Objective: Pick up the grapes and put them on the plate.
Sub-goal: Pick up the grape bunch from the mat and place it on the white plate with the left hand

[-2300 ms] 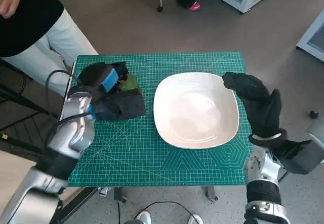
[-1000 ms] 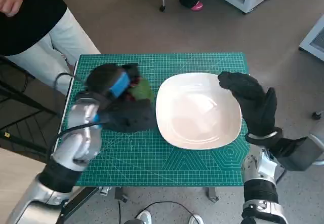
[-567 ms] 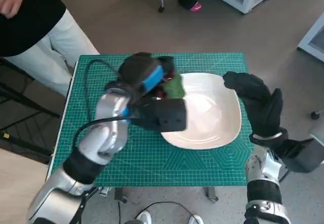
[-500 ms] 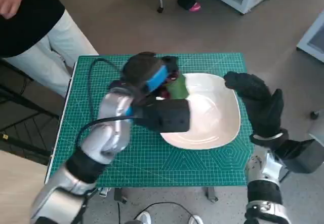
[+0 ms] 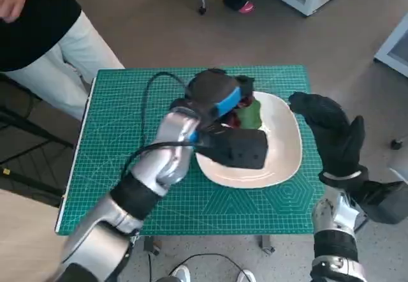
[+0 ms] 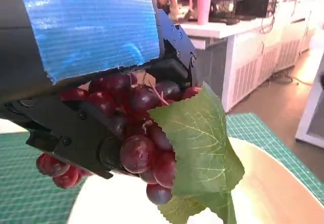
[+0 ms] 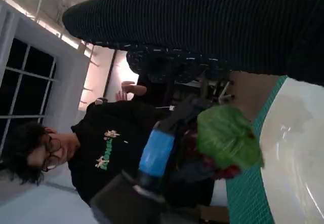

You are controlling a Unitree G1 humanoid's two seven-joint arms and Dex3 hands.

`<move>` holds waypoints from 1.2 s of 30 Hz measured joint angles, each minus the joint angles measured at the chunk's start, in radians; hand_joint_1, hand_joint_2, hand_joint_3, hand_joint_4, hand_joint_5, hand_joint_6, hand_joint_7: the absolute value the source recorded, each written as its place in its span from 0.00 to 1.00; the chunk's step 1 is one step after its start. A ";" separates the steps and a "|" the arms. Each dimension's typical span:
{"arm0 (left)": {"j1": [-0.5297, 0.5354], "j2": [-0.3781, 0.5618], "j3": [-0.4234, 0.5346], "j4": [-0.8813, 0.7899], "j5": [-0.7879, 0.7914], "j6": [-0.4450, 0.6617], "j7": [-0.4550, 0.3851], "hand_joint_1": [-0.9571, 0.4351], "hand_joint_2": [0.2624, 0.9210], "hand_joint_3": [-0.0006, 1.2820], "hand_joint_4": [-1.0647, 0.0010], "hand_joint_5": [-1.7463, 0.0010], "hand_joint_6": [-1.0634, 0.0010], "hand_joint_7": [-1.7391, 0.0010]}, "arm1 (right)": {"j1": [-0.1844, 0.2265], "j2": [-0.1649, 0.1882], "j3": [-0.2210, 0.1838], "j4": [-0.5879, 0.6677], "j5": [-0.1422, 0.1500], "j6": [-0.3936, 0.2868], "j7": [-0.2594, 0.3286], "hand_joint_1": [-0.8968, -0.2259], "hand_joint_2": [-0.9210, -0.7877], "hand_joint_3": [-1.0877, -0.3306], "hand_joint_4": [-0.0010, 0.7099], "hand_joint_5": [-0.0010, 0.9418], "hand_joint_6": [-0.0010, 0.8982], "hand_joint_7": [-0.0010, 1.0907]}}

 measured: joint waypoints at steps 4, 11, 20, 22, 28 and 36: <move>-0.028 -0.032 -0.011 0.056 0.000 0.000 0.003 0.69 1.00 0.16 0.52 0.20 0.52 0.28 | 0.003 0.000 -0.001 -0.005 0.000 -0.004 -0.012 0.75 0.00 0.75 0.79 0.00 0.57 0.00; -0.068 -0.080 -0.039 0.127 0.005 0.002 0.005 0.69 1.00 0.17 0.50 0.17 0.56 0.30 | 0.007 0.001 0.000 -0.012 -0.001 -0.006 -0.031 0.75 0.00 0.75 0.79 0.00 0.57 0.00; -0.078 -0.090 -0.062 0.169 0.006 -0.011 0.010 0.69 1.00 0.18 0.54 0.12 0.53 0.34 | 0.012 0.001 0.002 -0.019 0.000 -0.006 -0.040 0.75 0.00 0.74 0.79 0.00 0.57 0.00; -0.078 -0.090 -0.065 0.176 0.006 -0.014 0.015 0.69 1.00 0.18 0.55 0.12 0.53 0.35 | 0.014 0.001 0.002 -0.019 0.000 -0.006 -0.041 0.75 0.00 0.74 0.79 0.00 0.57 0.00; -0.078 -0.089 -0.068 0.196 0.005 -0.025 0.040 0.69 1.00 0.18 0.53 0.13 0.54 0.34 | 0.016 0.001 0.007 -0.021 -0.001 -0.006 -0.042 0.75 0.00 0.74 0.79 0.00 0.57 0.00; -0.078 -0.085 -0.068 0.204 0.002 -0.045 0.069 0.69 1.00 0.17 0.50 0.18 0.56 0.29 | 0.017 0.002 0.013 -0.021 -0.001 -0.006 -0.044 0.75 0.00 0.73 0.78 0.00 0.56 0.00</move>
